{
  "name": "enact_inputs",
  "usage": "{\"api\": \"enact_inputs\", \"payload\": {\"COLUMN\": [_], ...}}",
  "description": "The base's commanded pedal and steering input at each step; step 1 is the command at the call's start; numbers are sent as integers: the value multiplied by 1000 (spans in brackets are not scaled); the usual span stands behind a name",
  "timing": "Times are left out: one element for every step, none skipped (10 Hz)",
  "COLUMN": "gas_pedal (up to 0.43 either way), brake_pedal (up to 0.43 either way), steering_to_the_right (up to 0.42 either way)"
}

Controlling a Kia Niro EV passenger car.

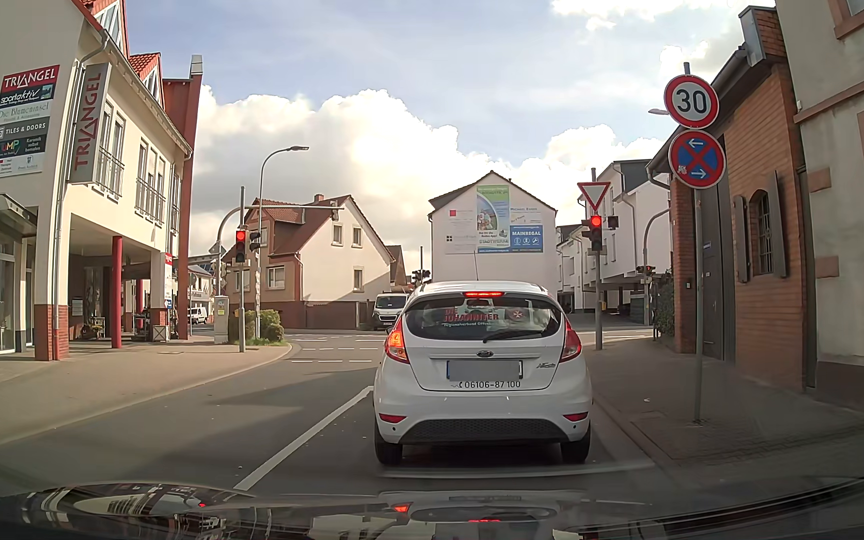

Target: Follow the waypoints while adhering to traffic rules and regulations

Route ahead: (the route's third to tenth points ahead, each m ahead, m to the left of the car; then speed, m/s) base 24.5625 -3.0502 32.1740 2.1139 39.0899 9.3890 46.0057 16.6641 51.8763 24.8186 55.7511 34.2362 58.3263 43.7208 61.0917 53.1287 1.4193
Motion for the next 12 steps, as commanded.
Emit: {"api": "enact_inputs", "payload": {"gas_pedal": [0,0,0,0,0,0,0,0,0,0,0,0], "brake_pedal": [238,232,232,226,226,226,220,220,213,195,195,189], "steering_to_the_right": [6,6,6,6,6,6,6,6,6,6,6,6]}}
